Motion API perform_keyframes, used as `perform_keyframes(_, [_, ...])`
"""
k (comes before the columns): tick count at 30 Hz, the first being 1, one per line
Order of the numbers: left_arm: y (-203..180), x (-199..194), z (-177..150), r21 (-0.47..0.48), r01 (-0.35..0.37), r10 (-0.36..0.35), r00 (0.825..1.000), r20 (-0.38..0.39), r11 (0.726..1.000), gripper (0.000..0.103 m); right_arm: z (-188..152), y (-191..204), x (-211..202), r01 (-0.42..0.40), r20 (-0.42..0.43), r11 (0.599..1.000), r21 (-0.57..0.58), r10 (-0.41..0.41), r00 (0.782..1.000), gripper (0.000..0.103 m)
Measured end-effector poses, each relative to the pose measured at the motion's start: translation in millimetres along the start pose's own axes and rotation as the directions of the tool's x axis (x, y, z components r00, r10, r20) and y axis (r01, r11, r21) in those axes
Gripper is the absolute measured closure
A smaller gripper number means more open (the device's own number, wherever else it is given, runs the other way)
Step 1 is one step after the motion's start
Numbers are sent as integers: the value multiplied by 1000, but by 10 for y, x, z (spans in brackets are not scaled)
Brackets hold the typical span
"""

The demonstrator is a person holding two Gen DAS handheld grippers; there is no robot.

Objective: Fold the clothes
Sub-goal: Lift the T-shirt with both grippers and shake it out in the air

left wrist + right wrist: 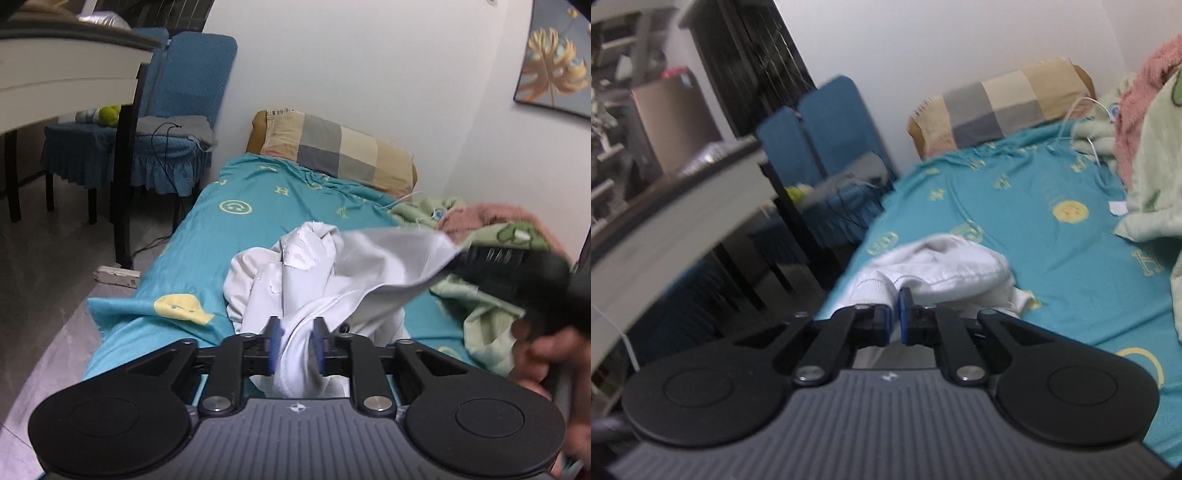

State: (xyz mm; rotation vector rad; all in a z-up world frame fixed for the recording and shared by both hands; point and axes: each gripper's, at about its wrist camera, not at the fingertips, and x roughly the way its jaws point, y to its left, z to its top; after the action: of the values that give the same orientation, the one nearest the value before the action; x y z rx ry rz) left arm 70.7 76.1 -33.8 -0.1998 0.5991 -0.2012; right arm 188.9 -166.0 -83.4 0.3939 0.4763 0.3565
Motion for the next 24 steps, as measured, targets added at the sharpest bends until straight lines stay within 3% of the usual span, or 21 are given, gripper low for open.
perform_keyframes(1, [-42, -38, -17, 23, 1, -1, 1000, 7, 1000, 62, 12, 9, -28, -9, 0, 1000, 1, 9, 1000, 95])
perform_keyframes(6, [-364, -104, -113, 157, 8, -13, 999, 36, 988, 26, 39, 42, -121, -43, -2, 999, 7, 43, 999, 95])
perform_keyframes(10, [-605, 120, -199, 162, -56, 51, 998, 35, 985, 24, 57, 58, -172, -70, 3, 997, 22, 70, 998, 95])
perform_keyframes(13, [-580, 317, -246, 6, -163, 163, 985, 57, 987, 23, 69, 66, -211, -78, 18, 997, 26, 77, 997, 95])
perform_keyframes(18, [-331, 381, -311, -263, -270, 294, 954, 55, 926, 26, 87, 0, -269, -38, 69, 997, 60, 34, 997, 95])
perform_keyframes(24, [-105, 256, -371, -332, -354, 360, 932, -44, 875, 26, 116, -119, -296, 50, 145, 992, 112, -66, 987, 95])
